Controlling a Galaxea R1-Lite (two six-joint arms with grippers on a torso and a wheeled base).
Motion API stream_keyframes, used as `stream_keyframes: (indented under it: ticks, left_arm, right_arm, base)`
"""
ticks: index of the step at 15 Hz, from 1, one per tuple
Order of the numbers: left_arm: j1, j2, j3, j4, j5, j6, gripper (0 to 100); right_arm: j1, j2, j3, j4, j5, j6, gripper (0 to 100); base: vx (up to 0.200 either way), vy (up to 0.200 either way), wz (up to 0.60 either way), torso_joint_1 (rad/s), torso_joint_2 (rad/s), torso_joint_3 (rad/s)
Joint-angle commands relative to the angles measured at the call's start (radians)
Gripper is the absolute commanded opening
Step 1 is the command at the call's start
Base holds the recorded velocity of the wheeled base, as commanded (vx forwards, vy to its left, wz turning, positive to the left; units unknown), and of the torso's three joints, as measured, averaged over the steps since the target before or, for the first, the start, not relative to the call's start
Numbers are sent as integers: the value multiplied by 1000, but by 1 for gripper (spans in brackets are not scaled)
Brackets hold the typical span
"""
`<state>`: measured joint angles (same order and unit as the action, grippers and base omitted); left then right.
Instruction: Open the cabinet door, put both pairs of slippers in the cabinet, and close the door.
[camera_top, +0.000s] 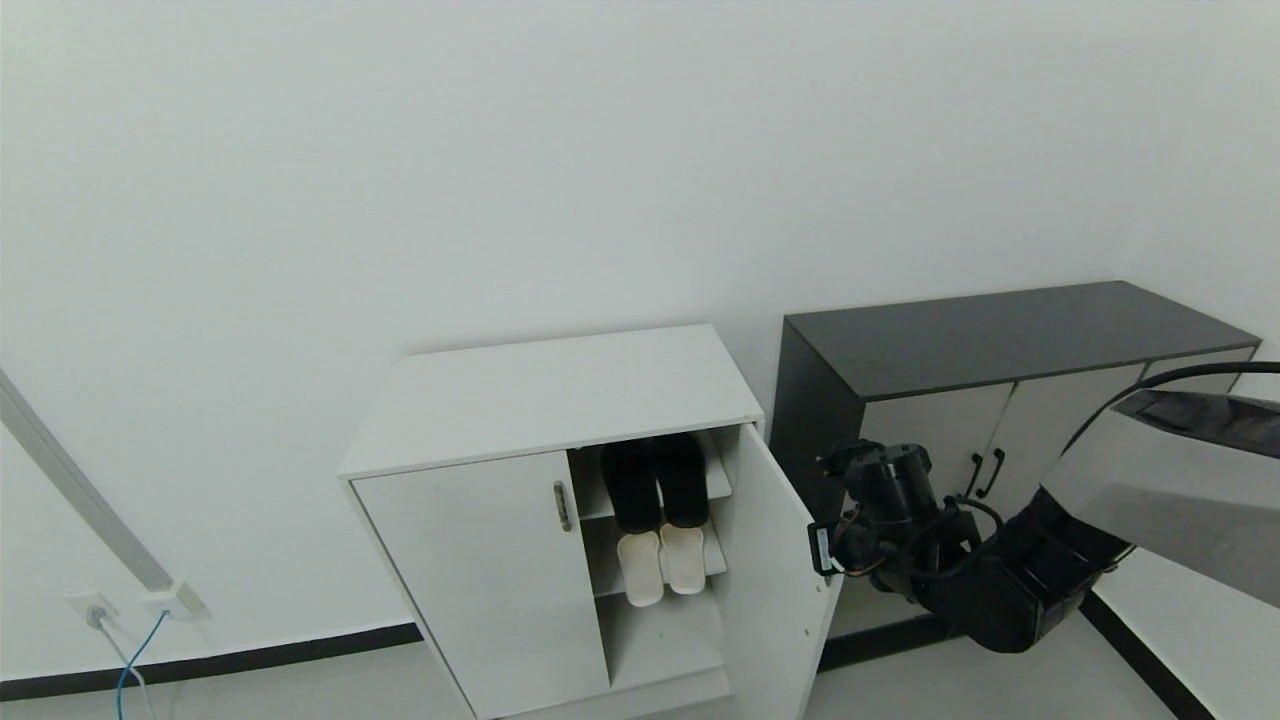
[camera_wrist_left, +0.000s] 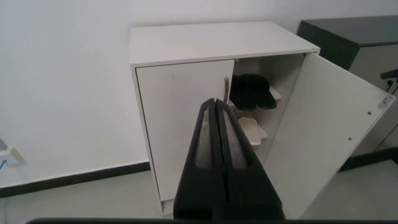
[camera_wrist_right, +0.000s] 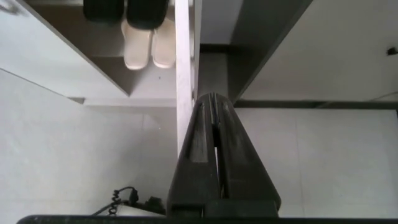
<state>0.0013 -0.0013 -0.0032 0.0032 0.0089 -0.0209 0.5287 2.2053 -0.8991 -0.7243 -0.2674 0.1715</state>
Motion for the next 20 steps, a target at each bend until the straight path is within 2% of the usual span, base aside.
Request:
stream_keyframes:
  ticks: [1, 5, 15, 20]
  left_arm:
    - [0, 1, 0, 0, 0, -1, 0]
    - [0, 1, 0, 0, 0, -1, 0]
    - [0, 1, 0, 0, 0, -2, 0]
    - [0, 1, 0, 0, 0, -2, 0]
  right_arm:
    - [19, 30, -3, 0, 1, 13, 0]
    - [134, -93, 42, 6, 97, 100, 0]
    - [159, -133, 103, -29, 96, 56, 0]
    - [169, -144, 126, -38, 102, 59, 0]
  base:
    - [0, 0, 0, 0, 0, 0]
    - [0, 0, 0, 0, 0, 0]
    - [0, 0, 0, 0, 0, 0]
    - [0, 0, 600, 3, 2, 2]
